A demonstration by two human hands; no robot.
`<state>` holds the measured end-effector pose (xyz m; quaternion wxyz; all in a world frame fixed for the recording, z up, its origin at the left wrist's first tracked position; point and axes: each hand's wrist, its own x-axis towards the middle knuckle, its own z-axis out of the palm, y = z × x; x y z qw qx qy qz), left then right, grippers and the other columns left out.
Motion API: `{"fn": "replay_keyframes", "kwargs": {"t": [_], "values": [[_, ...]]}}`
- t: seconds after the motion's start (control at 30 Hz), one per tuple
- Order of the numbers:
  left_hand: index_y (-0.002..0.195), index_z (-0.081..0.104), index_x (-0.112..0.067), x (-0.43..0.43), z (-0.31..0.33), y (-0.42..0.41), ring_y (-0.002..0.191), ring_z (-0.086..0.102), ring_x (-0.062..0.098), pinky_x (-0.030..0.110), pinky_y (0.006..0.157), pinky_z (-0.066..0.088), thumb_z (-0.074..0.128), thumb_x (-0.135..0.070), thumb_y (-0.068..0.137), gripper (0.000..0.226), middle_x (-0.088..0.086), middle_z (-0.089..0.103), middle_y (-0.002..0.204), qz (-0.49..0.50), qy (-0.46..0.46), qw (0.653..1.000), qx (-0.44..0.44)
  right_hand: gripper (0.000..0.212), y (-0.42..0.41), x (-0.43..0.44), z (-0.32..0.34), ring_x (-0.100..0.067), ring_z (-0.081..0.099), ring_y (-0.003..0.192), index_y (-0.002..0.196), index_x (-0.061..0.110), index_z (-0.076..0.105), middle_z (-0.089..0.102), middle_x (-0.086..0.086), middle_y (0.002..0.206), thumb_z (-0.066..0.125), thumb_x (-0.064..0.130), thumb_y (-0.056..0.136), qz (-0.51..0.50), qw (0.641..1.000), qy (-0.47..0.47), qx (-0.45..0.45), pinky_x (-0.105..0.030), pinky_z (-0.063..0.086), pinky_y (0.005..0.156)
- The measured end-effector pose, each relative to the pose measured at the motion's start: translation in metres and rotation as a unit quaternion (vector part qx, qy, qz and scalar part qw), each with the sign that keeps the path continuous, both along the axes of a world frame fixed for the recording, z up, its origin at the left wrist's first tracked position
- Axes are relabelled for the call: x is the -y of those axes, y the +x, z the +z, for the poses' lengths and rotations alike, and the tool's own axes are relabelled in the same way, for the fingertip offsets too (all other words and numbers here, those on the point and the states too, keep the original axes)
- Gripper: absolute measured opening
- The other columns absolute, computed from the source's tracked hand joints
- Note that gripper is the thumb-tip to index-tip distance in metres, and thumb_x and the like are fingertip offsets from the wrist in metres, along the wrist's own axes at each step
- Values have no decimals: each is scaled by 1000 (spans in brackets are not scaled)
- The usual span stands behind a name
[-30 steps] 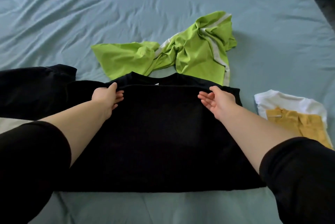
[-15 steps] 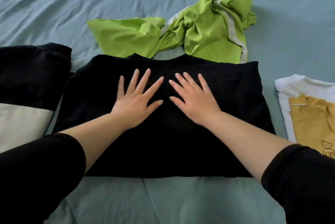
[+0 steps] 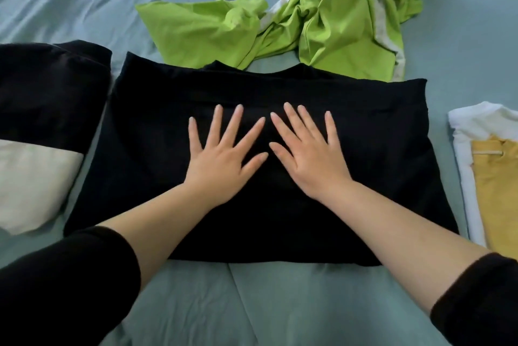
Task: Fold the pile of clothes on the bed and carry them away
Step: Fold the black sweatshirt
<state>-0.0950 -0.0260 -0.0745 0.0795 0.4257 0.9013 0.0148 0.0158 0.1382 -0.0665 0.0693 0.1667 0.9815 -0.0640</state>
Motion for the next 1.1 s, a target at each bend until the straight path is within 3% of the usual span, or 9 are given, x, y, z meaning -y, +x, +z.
{"fn": "replay_keyframes", "kwargs": {"t": [0.23, 0.4, 0.57, 0.67, 0.77, 0.87, 0.93, 1.0, 1.1], "values": [[147, -9, -51, 25, 0, -15, 147, -20, 29, 63, 107, -20, 7, -78, 86, 69, -1, -8, 163, 179, -3, 983, 52, 64, 25, -31, -9, -14, -7, 149, 154, 31, 2, -3, 5, 163, 2, 59, 96, -163, 987, 6, 9, -48, -13, 117], [152, -4, -43, 80, -7, 45, 149, -9, 30, 65, 111, -9, 13, -89, 77, 90, -1, -1, 163, -8, -52, 999, 1, 65, 102, 14, -22, -20, 15, 149, 154, 30, 15, 13, -4, 162, 25, 61, 98, 68, 996, 45, -23, -50, 11, 120], [149, -20, -40, 102, -6, 43, 146, -24, 28, 64, 113, -9, 8, -96, 68, 102, 1, -20, 160, 6, -121, 992, 23, 73, 162, -11, -18, -20, 6, 149, 155, 24, 6, 3, -5, 163, 22, 62, 95, -45, 997, 44, 35, -47, 9, 121], [148, -24, -35, 94, 12, 65, 143, -31, 29, 64, 110, -16, 21, -100, 61, 118, 2, -29, 157, 9, -112, 991, 72, 67, 182, 18, -1, -10, -2, 149, 154, 30, 6, -5, 7, 162, 31, 56, 98, -146, 984, -102, 6, -36, 4, 121], [154, -3, -38, 86, 27, 106, 148, -9, 36, 71, 110, 6, 57, -82, 63, 117, 5, -3, 164, -103, -102, 985, 95, 46, 213, 49, 21, -1, 41, 130, 134, 37, 47, 45, 16, 139, 61, 40, 90, -402, 853, -284, -176, -24, 36, 104], [153, 16, -37, 62, 28, 138, 147, 12, 37, 70, 109, 17, 75, -36, 69, 103, 4, 17, 161, -149, -64, 984, 74, 33, 228, 43, 29, -17, 60, 95, 117, 18, 53, 58, -2, 108, 68, 25, 88, -673, 539, -420, -283, -27, 47, 90], [152, -5, -41, 44, 22, 144, 149, -6, 33, 69, 111, 6, 67, -7, 73, 112, -3, -4, 162, -131, -62, 988, 62, 25, 226, 21, 29, -17, 61, 96, 111, 9, 56, 60, -10, 112, 64, 22, 91, -699, 350, -549, -297, -30, 45, 94], [145, -23, -45, 31, 13, 142, 145, -25, 27, 68, 111, -3, 56, 3, 76, 116, -10, -25, 156, -114, -65, 990, 42, 23, 217, 4, 31, -16, 64, 102, 109, 9, 61, 66, -8, 115, 63, 24, 92, -659, 246, -635, -319, -30, 47, 93], [146, -17, -49, 20, 7, 141, 142, -33, 21, 69, 109, -5, 57, -12, 86, 102, -16, -28, 153, -90, -67, 992, 57, 29, 202, -6, 27, -19, 71, 99, 113, 10, 65, 73, -7, 110, 69, 23, 88, -602, 181, -689, -361, -33, 53, 85]]}}
